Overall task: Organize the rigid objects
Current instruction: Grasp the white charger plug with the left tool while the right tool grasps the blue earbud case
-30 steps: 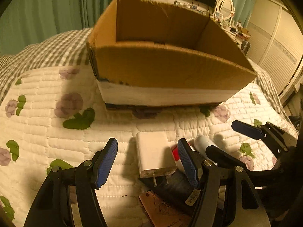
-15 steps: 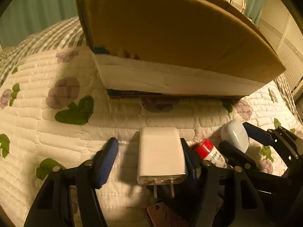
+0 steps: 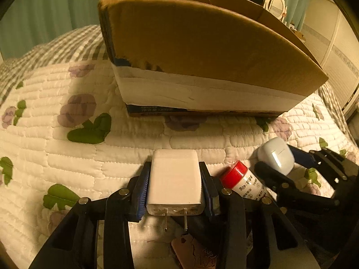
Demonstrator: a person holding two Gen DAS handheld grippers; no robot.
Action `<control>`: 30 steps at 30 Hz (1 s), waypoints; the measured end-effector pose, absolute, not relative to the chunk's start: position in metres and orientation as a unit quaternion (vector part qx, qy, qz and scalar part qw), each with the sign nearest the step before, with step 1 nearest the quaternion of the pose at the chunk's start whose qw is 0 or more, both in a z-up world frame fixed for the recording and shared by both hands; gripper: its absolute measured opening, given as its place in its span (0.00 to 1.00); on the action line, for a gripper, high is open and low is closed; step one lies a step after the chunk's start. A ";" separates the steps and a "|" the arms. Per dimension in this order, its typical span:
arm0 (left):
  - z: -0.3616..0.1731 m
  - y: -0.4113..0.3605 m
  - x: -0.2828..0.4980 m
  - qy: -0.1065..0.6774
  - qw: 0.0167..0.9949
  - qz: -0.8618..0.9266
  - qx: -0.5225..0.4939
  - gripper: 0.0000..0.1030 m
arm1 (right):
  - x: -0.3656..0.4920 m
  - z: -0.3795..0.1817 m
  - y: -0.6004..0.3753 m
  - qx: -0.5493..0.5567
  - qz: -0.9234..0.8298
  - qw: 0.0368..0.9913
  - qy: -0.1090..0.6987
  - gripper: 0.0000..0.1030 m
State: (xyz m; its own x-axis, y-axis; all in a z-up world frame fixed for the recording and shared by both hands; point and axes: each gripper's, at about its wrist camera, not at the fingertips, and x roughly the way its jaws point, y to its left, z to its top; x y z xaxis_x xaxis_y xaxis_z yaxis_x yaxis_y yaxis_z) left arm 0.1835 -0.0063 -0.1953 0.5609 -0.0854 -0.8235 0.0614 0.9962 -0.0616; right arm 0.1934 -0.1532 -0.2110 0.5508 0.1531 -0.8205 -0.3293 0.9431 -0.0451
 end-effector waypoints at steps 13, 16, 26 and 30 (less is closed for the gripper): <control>-0.156 -0.016 0.116 0.433 0.900 -0.040 0.025 0.38 | 0.145 -0.176 -0.174 -0.056 0.136 0.888 0.436 0.48; -0.143 -0.013 0.107 0.422 0.906 -0.038 0.023 0.38 | 0.131 -0.161 -0.174 -0.056 0.140 0.894 0.422 0.48; -0.084 -0.013 0.080 0.378 0.925 -0.035 -0.002 0.38 | 0.097 -0.102 -0.184 -0.050 0.141 0.916 0.371 0.48; -0.052 -0.014 0.074 0.350 0.936 -0.036 -0.002 0.38 | 0.090 -0.071 -0.192 -0.043 0.142 0.926 0.346 0.48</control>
State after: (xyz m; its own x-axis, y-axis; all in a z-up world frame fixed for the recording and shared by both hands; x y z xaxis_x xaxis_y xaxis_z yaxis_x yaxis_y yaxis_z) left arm 0.0743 -0.0137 -0.0520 0.7528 -0.0689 -0.6547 0.0666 0.9974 -0.0283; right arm 0.0904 -0.1915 -0.0711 0.7194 0.2339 -0.6540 -0.2936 0.9557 0.0189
